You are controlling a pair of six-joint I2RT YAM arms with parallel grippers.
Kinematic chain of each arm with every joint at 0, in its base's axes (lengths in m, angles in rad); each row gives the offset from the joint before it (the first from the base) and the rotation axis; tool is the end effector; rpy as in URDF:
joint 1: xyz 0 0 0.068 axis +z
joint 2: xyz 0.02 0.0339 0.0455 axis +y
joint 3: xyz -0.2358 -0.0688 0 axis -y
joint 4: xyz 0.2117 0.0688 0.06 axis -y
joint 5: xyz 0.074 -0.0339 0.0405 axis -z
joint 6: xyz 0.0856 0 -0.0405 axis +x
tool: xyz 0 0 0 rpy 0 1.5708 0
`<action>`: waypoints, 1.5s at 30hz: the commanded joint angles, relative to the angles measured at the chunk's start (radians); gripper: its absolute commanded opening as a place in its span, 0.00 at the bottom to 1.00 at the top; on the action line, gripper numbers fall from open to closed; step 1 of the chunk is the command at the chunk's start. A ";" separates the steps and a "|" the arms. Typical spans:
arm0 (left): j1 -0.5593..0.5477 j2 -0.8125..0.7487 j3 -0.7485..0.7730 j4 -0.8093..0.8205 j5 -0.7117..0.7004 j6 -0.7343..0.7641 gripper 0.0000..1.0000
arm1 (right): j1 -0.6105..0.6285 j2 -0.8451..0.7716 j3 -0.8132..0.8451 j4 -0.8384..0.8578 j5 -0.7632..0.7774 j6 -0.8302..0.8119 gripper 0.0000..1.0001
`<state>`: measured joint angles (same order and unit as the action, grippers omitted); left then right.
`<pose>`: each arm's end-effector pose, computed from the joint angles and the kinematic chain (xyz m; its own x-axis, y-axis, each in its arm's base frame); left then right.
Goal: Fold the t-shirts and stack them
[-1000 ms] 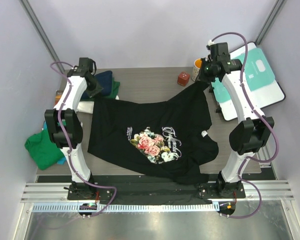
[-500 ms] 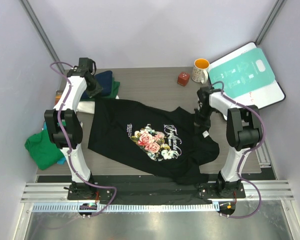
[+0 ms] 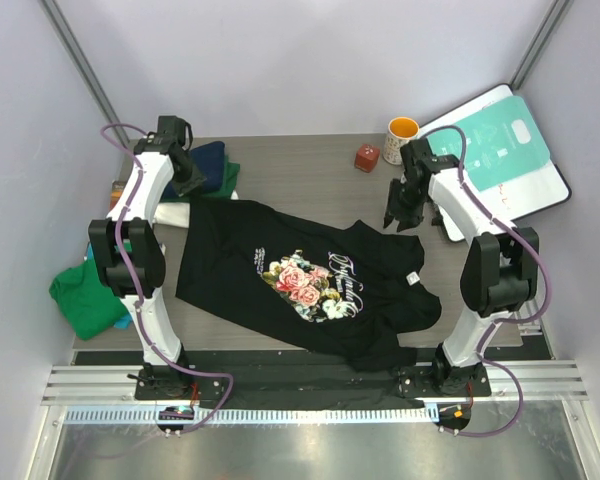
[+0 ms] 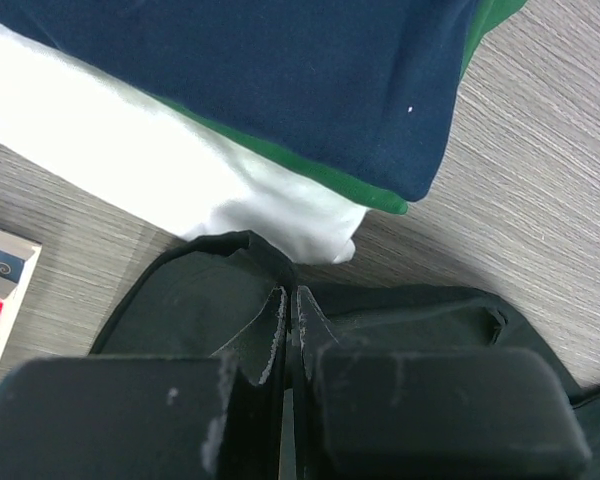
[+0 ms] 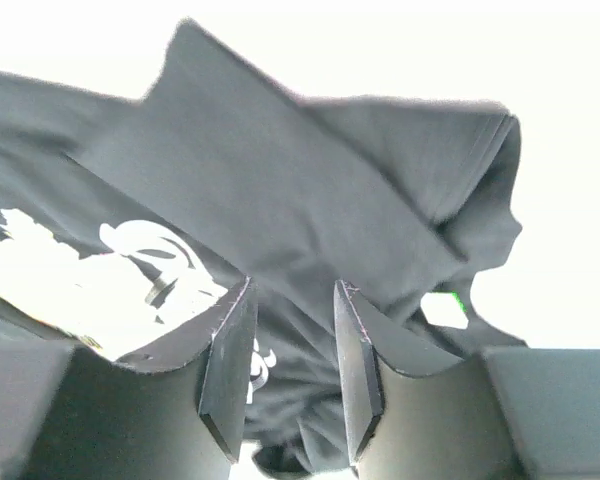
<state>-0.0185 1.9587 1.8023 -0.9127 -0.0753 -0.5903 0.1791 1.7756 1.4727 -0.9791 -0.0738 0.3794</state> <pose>0.4043 -0.0010 0.2184 -0.7184 -0.5418 -0.4362 -0.5027 0.8379 -0.2129 0.3268 0.0656 0.1857 -0.9496 0.2034 -0.2384 0.1651 0.9713 0.1711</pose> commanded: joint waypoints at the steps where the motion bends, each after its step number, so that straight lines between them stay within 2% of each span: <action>1: -0.003 -0.021 -0.001 0.001 0.002 0.024 0.00 | -0.010 0.013 0.080 0.034 0.059 -0.030 0.43; 8: -0.001 -0.027 -0.017 0.001 -0.003 0.030 0.00 | -0.012 0.116 0.081 0.062 0.031 -0.068 0.43; 15: -0.001 -0.032 -0.037 0.009 -0.001 0.032 0.00 | -0.016 0.108 0.022 0.060 0.124 -0.096 0.42; 40: -0.001 -0.037 -0.067 0.023 0.000 0.037 0.00 | -0.047 0.174 -0.045 0.095 0.114 -0.105 0.39; 43: -0.001 -0.034 -0.066 0.023 0.000 0.037 0.00 | -0.049 0.185 -0.045 0.088 0.098 -0.111 0.31; 45: -0.001 -0.032 -0.067 0.023 0.002 0.035 0.00 | -0.052 0.193 -0.046 0.083 0.088 -0.116 0.19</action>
<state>-0.0185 1.9587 1.7348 -0.9089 -0.0769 -0.5674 0.1349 1.9560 1.4281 -0.8944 0.0246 0.2794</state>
